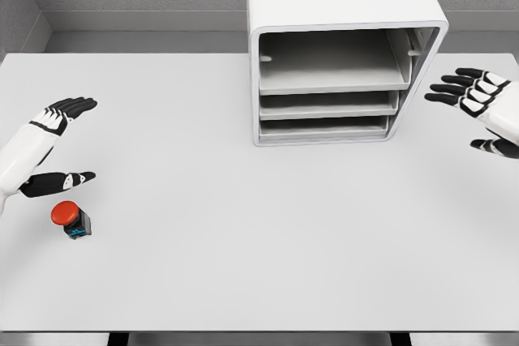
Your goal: Slide open multi-storey tabletop storage cabinets and put open load switch and slide close multi-storey tabletop storage cabinets
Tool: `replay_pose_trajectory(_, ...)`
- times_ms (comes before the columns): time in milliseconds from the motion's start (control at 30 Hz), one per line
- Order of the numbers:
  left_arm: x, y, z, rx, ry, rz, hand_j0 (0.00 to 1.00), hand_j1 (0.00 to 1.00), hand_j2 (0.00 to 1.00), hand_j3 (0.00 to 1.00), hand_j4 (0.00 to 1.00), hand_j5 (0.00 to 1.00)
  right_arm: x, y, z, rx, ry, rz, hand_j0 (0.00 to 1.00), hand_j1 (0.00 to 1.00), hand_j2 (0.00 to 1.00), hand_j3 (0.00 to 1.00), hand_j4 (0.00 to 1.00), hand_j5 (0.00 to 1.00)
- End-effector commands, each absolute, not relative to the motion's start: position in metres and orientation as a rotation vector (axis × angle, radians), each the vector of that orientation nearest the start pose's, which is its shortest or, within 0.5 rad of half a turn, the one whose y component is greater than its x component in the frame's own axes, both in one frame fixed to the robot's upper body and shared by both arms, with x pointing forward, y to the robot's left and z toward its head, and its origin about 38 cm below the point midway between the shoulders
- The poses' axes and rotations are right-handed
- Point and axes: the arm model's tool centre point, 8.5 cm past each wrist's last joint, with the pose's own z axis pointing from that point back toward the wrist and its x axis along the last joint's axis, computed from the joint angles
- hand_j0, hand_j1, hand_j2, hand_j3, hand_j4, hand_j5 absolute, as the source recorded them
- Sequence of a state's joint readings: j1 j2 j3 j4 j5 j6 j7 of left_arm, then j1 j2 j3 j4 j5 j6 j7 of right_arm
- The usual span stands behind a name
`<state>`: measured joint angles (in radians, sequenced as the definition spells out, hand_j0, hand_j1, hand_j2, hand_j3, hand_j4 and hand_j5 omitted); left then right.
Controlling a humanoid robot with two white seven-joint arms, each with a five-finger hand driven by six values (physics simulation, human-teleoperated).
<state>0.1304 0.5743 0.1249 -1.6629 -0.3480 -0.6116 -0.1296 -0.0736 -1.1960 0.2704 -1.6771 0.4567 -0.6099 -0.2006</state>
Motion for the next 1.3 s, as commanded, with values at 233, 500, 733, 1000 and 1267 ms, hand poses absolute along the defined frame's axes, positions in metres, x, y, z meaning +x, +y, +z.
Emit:
replay_pose_trajectory(233,0.314,0.390,0.170,0.475,-1.770,-1.245,1.00,1.00,1.00,1.00,1.00,1.00,0.336,-0.386,0.253,-0.715,-1.802,1.816,0.96,0.96,0.96,0.96,0.96,0.96)
replay_pose_trajectory(500,0.315,0.397,0.193,0.478,-1.809,-1.233,1.00,1.00,1.00,1.00,1.00,1.00,0.332,-0.367,0.249,-0.664,-1.848,1.822,0.73,0.73,0.73,0.73,0.73,0.73)
replay_pose_trajectory(733,0.313,0.412,0.208,0.560,-1.692,-1.365,1.00,1.00,1.00,1.00,1.00,1.00,0.332,-0.352,0.236,-0.622,-1.909,1.752,0.74,0.74,0.74,0.74,0.74,0.74)
replay_pose_trajectory(1000,0.311,0.416,0.213,0.626,-1.643,-1.411,1.00,1.00,1.00,1.00,1.00,1.00,0.335,-0.322,0.216,-0.542,-1.960,1.684,0.74,0.74,0.74,0.74,0.74,0.74)
replay_pose_trajectory(1267,0.303,0.421,0.193,0.660,-1.495,-1.498,1.00,1.00,1.00,1.00,1.00,1.00,0.347,-0.305,0.223,-0.526,-1.972,1.717,0.77,0.77,0.77,0.77,0.77,0.77)
